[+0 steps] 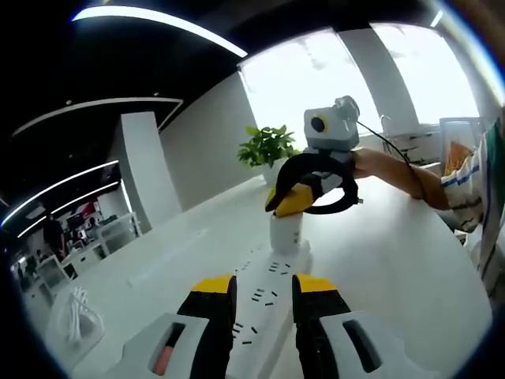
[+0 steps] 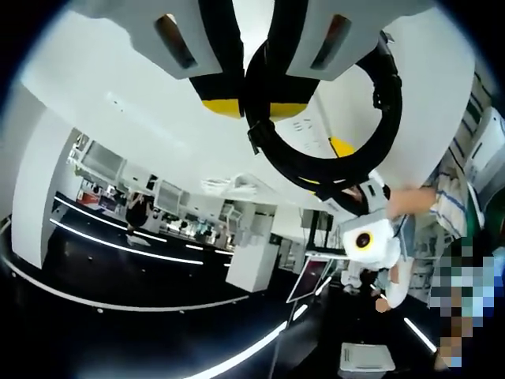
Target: Straighten the power strip on the desk, plug the charger into it
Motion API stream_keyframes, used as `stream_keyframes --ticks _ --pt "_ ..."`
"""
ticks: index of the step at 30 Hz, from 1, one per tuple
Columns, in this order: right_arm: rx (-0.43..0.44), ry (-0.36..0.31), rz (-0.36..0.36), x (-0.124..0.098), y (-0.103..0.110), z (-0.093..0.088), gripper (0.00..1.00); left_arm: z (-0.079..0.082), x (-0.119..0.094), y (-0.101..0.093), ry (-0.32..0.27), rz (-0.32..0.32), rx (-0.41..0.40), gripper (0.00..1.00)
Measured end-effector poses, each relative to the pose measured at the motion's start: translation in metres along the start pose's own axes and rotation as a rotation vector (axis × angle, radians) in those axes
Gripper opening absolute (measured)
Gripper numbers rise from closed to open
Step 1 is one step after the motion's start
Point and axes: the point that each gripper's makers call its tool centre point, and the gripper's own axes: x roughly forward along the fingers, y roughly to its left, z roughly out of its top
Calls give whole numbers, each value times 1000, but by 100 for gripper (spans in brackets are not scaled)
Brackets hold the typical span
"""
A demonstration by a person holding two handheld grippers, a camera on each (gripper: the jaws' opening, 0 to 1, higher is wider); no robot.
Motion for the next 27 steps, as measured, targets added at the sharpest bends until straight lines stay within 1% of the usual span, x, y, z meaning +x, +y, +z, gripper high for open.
stream_keyframes --ticks 1,3,6,7,8,9,12,13,14,15,18,19,22,23,27 --pt "-4 0 3 0 1 0 7 0 0 0 3 1 4 29" --pt "-52 19 23 0 4 2 8 0 -1 1 2 4 4 29" --pt "-56 37 22 -1 4 3 9 2 -2 3 -5 8 -4 28" --pt "-48 44 32 -2 5 2 9 2 -2 3 -6 10 -4 28" --pt "-9 58 41 -3 4 1 9 2 -3 3 -6 12 -4 28" --pt "10 68 50 -4 5 0 11 2 -3 4 -6 13 -3 28" --pt "42 68 88 -6 10 9 21 4 -4 4 -12 13 -5 28" --pt "29 75 106 -7 14 11 20 5 -4 4 -14 13 -4 28" --pt "-15 111 102 -8 13 9 20 6 -5 3 -16 13 -2 28" --pt "-55 138 115 -8 15 7 20 6 -5 3 -17 12 0 28" --pt "-128 224 152 -7 21 2 24 8 -5 1 -23 10 1 28" --pt "-161 278 163 -7 21 -1 24 9 -6 1 -24 10 1 28" --pt "-227 399 181 -4 18 -9 24 10 -6 1 -27 10 3 29" --pt "-251 414 182 -2 17 -9 24 10 -7 1 -28 10 4 29" --pt "-279 528 221 -1 19 -10 24 12 -8 1 -35 10 3 29"
